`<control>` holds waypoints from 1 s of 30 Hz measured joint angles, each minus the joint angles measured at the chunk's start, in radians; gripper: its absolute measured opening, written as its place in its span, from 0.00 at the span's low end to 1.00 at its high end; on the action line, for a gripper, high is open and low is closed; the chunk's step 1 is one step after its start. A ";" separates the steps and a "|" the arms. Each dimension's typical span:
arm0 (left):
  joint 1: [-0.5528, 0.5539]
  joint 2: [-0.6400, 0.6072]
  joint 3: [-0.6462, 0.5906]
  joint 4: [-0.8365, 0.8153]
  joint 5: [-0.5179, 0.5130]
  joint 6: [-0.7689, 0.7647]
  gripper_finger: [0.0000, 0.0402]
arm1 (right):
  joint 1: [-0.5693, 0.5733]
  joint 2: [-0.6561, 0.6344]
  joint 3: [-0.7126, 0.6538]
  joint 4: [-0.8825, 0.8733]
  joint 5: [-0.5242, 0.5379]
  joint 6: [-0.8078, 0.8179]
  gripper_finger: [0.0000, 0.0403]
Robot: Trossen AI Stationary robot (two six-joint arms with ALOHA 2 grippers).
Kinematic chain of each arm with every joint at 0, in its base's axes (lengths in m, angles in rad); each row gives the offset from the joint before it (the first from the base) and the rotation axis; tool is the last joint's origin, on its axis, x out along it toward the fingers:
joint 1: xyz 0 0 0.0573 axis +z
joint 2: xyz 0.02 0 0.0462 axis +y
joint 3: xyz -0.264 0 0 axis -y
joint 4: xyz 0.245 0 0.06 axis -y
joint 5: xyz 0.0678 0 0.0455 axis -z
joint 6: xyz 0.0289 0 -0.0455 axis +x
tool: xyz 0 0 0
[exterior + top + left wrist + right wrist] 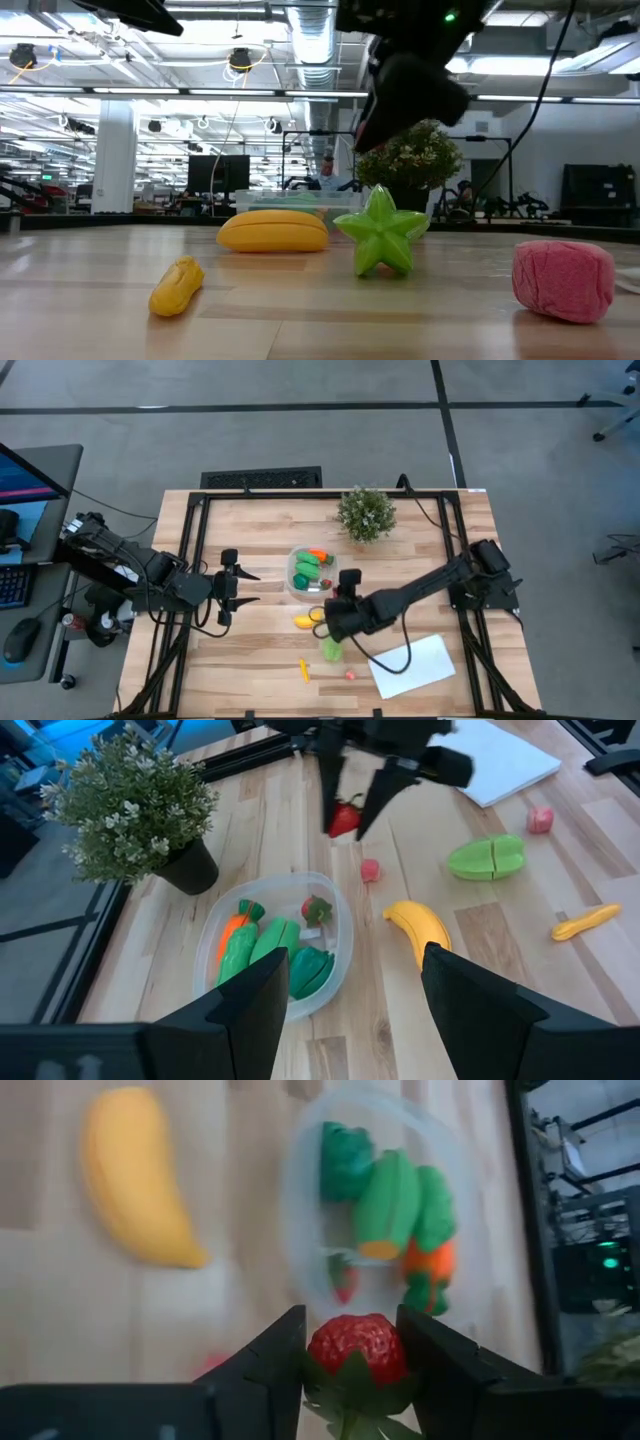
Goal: Pick and placing Produce into tupperware
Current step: Put the red strawberry into the transparent container
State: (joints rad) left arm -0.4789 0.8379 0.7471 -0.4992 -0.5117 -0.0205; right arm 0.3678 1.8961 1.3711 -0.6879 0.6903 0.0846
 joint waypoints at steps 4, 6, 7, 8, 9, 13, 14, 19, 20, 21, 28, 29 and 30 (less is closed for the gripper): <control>0.000 0.000 0.000 -0.006 0.000 0.000 0.55 | -0.065 0.000 0.003 0.008 0.005 -0.054 0.38; 0.000 0.000 0.000 -0.007 0.000 0.000 0.55 | -0.098 0.000 0.003 0.015 0.006 -0.069 0.39; 0.000 0.000 0.000 -0.008 0.000 0.000 0.55 | -0.113 0.000 0.003 0.016 0.006 -0.080 0.39; 0.000 0.000 0.000 -0.011 0.000 0.001 0.55 | -0.129 0.000 0.003 0.016 0.003 -0.088 0.38; 0.000 0.000 0.000 -0.014 0.000 0.003 0.55 | -0.143 0.000 0.003 0.021 -0.002 -0.097 0.38; 0.000 0.000 0.000 -0.021 0.000 0.010 0.55 | -0.189 0.000 0.003 0.054 -0.015 -0.143 0.35; 0.000 0.000 0.000 -0.021 0.000 0.012 0.55 | -0.198 0.000 0.003 0.065 -0.020 -0.156 0.35; 0.000 0.000 0.000 -0.021 -0.001 0.017 0.55 | -0.241 0.000 0.003 0.140 -0.092 -0.205 0.36; 0.000 0.000 0.000 -0.022 -0.001 0.017 0.55 | -0.249 0.000 0.003 0.152 -0.103 -0.211 0.37; 0.000 0.000 0.000 -0.025 -0.001 0.017 0.55 | -0.255 0.000 0.003 0.161 -0.116 -0.215 0.38; 0.000 0.000 0.000 -0.026 -0.001 0.017 0.55 | -0.279 0.000 0.003 0.202 -0.164 -0.235 0.36; 0.000 0.000 0.000 -0.026 -0.001 0.017 0.55 | -0.279 0.000 0.003 0.207 -0.172 -0.240 0.35; 0.000 0.000 0.000 -0.026 -0.001 0.017 0.55 | -0.279 0.000 0.003 0.212 -0.176 -0.242 0.34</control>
State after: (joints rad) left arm -0.4792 0.8379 0.7471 -0.5255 -0.5129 -0.0036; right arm 0.0891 1.8961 1.3739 -0.4761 0.5141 -0.1577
